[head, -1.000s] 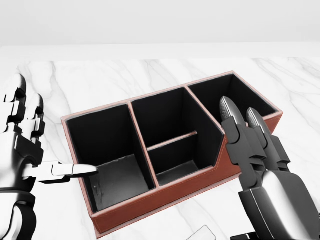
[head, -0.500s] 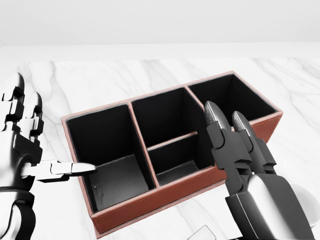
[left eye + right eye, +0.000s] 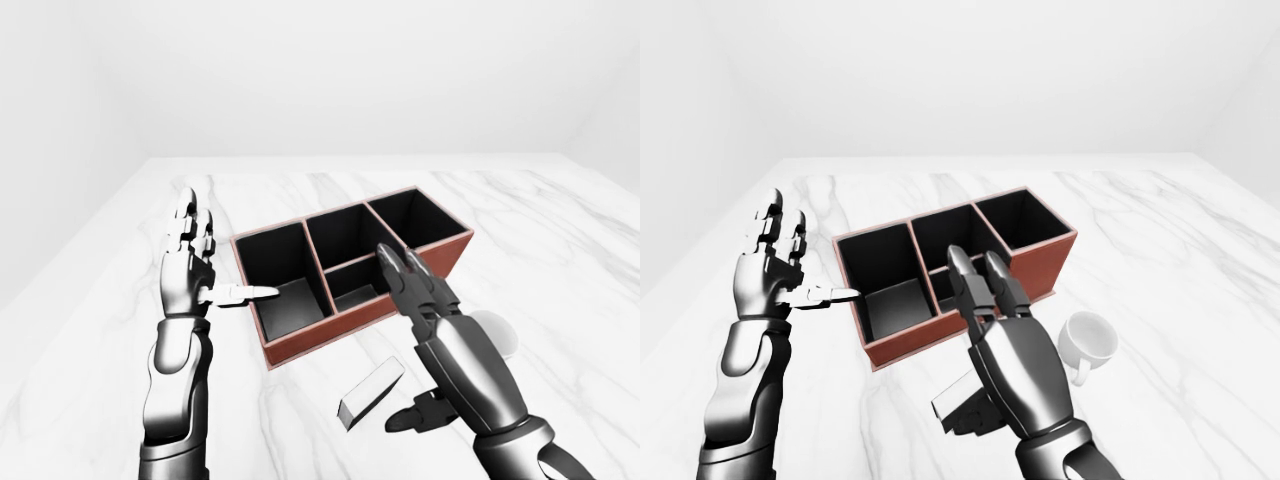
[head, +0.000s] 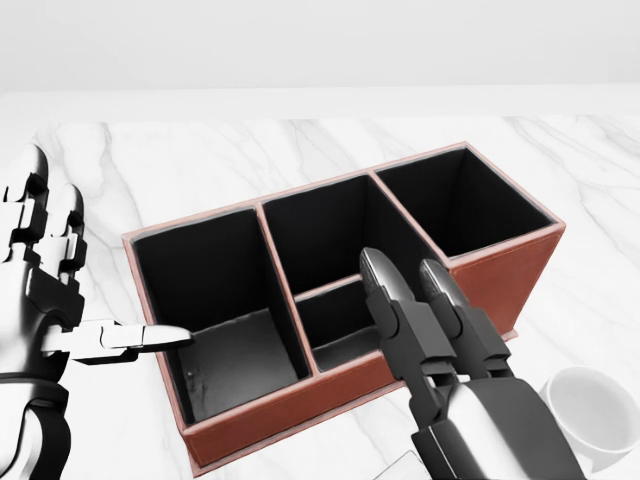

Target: Pick up the book and place it in the front compartment of the caddy.

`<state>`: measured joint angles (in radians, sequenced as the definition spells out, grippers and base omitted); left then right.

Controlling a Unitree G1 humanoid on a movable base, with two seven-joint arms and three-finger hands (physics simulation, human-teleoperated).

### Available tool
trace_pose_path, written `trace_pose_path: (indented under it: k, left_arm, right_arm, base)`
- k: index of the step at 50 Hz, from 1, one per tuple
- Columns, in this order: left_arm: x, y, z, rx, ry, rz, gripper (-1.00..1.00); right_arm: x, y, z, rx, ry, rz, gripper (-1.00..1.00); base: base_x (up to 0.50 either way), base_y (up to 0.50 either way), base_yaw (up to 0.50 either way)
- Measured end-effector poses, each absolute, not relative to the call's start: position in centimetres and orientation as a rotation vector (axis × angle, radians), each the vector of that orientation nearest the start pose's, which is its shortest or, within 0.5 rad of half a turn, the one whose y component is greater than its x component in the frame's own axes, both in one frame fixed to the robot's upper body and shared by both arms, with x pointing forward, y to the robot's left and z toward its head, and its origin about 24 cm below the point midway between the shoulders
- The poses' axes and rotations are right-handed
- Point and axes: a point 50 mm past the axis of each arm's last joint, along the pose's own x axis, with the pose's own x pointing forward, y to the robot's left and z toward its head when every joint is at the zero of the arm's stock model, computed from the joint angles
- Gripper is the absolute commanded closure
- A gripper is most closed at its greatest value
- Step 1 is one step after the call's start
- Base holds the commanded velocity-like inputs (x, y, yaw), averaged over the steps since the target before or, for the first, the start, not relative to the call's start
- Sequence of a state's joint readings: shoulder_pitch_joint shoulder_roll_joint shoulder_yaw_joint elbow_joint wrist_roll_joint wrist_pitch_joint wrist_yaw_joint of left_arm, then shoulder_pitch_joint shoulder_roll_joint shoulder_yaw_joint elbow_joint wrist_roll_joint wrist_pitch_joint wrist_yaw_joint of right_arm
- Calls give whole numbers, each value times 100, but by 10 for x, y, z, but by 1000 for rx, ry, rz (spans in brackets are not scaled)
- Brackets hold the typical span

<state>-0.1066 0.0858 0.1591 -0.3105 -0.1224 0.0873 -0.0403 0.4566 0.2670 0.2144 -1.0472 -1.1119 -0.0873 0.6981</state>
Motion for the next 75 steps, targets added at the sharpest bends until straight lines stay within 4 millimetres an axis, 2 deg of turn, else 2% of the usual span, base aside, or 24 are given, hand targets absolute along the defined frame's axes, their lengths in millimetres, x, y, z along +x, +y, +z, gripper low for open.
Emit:
trace_pose_path:
  k: [33, 47, 75]
  left_arm:
    - [258, 187, 136, -19, -343, 52, -100]
    - [258, 187, 136, -19, -345, 52, -100]
    - [259, 187, 134, -18, -335, 51, -100]
  right_arm:
    - [127, -89, 162, -1125, -308, 464, -100]
    - [127, -83, 151, -1169, -289, 569, -100]
    - [136, -82, 127, -1184, -234, 618, -100]
  base:
    - [0, 0, 0]
    - [0, 0, 0]
    - [0, 0, 0]
